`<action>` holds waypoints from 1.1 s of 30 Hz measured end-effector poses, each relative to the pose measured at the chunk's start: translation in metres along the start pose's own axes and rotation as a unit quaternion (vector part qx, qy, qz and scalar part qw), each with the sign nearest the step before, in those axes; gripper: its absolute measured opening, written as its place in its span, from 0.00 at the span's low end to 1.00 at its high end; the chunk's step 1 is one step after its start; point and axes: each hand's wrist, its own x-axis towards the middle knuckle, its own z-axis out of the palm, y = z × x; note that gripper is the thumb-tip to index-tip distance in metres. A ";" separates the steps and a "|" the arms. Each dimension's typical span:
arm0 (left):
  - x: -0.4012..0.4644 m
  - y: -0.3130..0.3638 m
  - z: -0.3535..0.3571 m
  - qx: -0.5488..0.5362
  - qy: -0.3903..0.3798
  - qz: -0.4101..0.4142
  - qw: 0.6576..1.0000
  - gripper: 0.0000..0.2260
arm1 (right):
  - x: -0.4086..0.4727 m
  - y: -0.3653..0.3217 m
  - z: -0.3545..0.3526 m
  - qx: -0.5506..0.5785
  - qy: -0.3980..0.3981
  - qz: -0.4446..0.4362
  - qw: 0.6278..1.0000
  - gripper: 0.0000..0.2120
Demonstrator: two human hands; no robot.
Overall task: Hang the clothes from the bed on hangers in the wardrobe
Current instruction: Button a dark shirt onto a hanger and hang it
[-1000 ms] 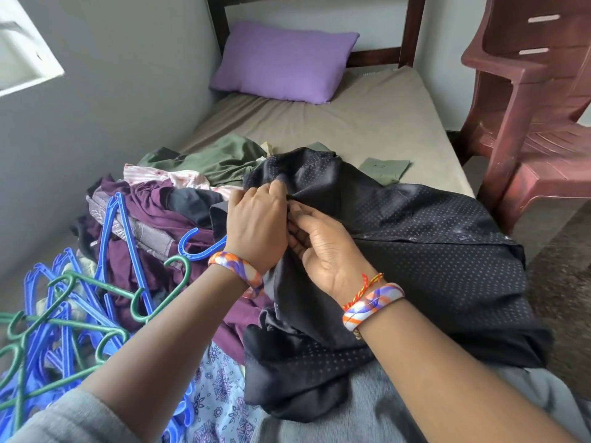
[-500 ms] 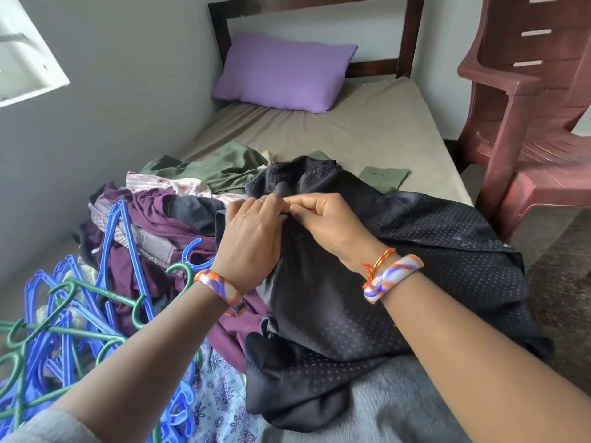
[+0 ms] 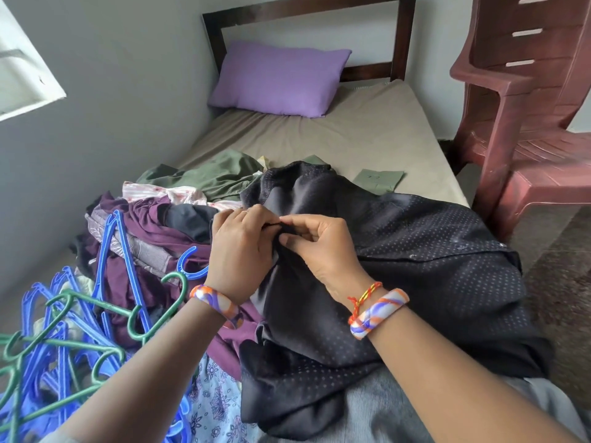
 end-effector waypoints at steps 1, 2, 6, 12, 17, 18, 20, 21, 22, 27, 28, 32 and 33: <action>0.001 0.000 0.000 -0.032 -0.009 -0.004 0.999 0.05 | 0.001 0.002 -0.001 0.011 0.007 0.006 1.000 0.12; 0.001 0.001 0.000 -0.043 -0.013 -0.006 0.999 0.05 | 0.001 0.004 -0.001 0.021 0.013 0.012 1.000 0.12; -0.002 0.003 0.003 0.037 0.021 0.024 0.999 0.11 | 0.001 0.006 0.001 0.036 0.043 0.009 0.998 0.11; -0.010 -0.001 0.005 0.019 0.083 -0.004 0.996 0.06 | -0.002 0.001 -0.001 -0.011 0.040 -0.027 0.999 0.08; -0.005 0.000 0.005 -0.057 0.072 -0.046 0.995 0.07 | 0.000 -0.003 -0.003 -0.043 0.038 -0.044 0.997 0.06; -0.004 0.001 0.005 -0.066 0.062 -0.056 0.994 0.07 | 0.000 -0.003 -0.002 -0.048 0.040 -0.044 0.997 0.05; -0.003 -0.002 0.004 -0.080 0.037 -0.056 0.995 0.07 | 0.000 -0.002 -0.001 -0.055 0.042 -0.039 0.997 0.05; -0.004 -0.004 0.004 -0.086 0.026 -0.050 0.995 0.08 | 0.000 -0.001 -0.001 -0.058 0.044 -0.038 0.997 0.06; -0.005 -0.006 0.004 -0.089 0.021 -0.044 0.995 0.09 | -0.001 0.000 0.000 -0.063 0.046 -0.037 0.996 0.06; -0.007 -0.009 0.007 -0.057 0.045 -0.005 0.997 0.10 | -0.004 0.000 0.006 -0.085 0.076 -0.048 0.992 0.06; -0.007 -0.008 0.007 -0.031 0.055 0.008 0.998 0.09 | -0.005 0.000 0.007 -0.091 0.088 -0.055 0.991 0.06; -0.007 -0.003 0.009 0.041 0.098 0.060 0.993 0.06 | -0.011 -0.003 0.011 -0.105 0.113 -0.070 0.986 0.06; -0.006 -0.002 0.009 0.052 0.105 0.061 0.991 0.06 | -0.012 -0.004 0.012 -0.112 0.120 -0.074 0.984 0.06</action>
